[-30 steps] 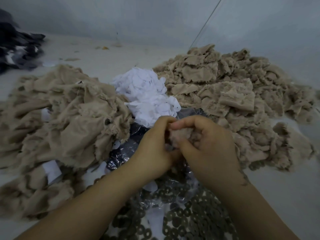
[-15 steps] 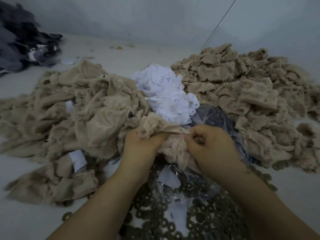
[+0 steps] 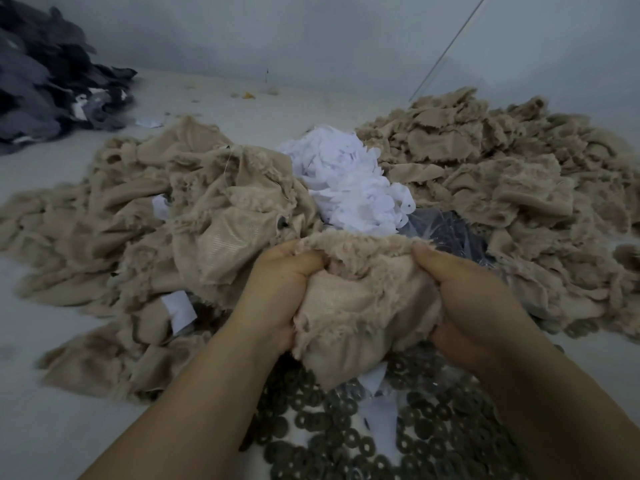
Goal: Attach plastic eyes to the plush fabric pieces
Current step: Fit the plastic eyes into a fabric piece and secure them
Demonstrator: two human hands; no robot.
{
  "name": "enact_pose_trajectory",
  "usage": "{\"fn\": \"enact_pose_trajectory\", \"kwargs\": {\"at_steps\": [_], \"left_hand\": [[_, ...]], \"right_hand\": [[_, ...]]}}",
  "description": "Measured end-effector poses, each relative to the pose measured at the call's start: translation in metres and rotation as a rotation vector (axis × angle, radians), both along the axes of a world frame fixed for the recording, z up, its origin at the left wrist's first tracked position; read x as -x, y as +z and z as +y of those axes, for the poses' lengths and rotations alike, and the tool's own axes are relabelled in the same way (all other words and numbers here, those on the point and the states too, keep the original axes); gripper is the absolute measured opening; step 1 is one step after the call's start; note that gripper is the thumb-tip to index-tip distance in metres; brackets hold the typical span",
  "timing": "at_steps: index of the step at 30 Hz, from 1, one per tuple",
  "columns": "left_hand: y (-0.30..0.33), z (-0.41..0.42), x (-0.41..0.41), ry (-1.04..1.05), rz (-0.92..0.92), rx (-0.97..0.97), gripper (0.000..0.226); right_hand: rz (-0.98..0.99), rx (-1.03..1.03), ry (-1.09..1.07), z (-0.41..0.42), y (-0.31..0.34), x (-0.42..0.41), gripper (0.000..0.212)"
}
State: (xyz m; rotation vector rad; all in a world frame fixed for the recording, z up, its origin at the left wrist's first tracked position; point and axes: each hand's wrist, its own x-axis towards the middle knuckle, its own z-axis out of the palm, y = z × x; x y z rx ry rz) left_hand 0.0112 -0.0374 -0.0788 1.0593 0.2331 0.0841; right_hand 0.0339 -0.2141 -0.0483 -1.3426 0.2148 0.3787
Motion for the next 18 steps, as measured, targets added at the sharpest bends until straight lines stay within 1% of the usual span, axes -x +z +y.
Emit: {"fn": "enact_pose_trajectory", "kwargs": {"at_steps": [2, 4, 6, 7, 8, 10, 11, 13, 14, 15, 16, 17, 18], "left_hand": [[-0.003, -0.001, -0.001, 0.024, -0.036, -0.033, 0.018], [-0.004, -0.001, -0.001, -0.002, -0.061, -0.012, 0.021], [-0.003, 0.001, -0.001, -0.032, -0.053, 0.017, 0.022], [-0.003, 0.001, -0.001, -0.019, -0.041, -0.006, 0.021], [-0.003, 0.0, -0.001, 0.015, -0.032, -0.075, 0.019], [-0.005, -0.002, -0.001, 0.134, -0.051, -0.348, 0.021], [-0.005, -0.004, 0.0, 0.208, -0.093, -0.519, 0.027], [-0.004, -0.007, 0.005, 0.39, -0.272, -0.875, 0.037], [-0.002, -0.007, 0.007, 0.493, -0.378, -1.036, 0.035], [-0.001, -0.008, 0.009, 0.574, -0.476, -1.162, 0.028], [-0.001, -0.009, 0.01, 0.602, -0.542, -1.241, 0.022], [-0.001, -0.01, 0.01, 0.583, -0.562, -1.281, 0.026], [0.0, -0.012, 0.01, 0.521, -0.535, -1.287, 0.034]], "right_hand": [[0.038, 0.01, 0.022, 0.001, -0.003, 0.001, 0.033], [0.06, 0.01, 0.026, 0.003, -0.005, 0.002, 0.036], [0.147, -0.057, -0.013, 0.004, -0.005, 0.002, 0.045], [0.183, -0.105, -0.036, 0.004, -0.004, 0.002, 0.048], [0.19, -0.137, -0.052, 0.004, -0.004, 0.002, 0.048], [0.179, -0.161, -0.064, 0.005, -0.002, 0.001, 0.047], [0.171, -0.184, -0.057, 0.005, -0.002, 0.002, 0.047], [0.162, -0.269, -0.013, 0.008, -0.003, 0.004, 0.049], [0.158, -0.31, 0.001, 0.009, -0.004, 0.006, 0.05], [0.151, -0.346, 0.002, 0.011, -0.005, 0.008, 0.05], [0.139, -0.382, 0.009, 0.012, -0.006, 0.009, 0.049], [0.124, -0.406, 0.028, 0.014, -0.008, 0.011, 0.049], [0.112, -0.412, 0.057, 0.016, -0.011, 0.014, 0.051]]}}
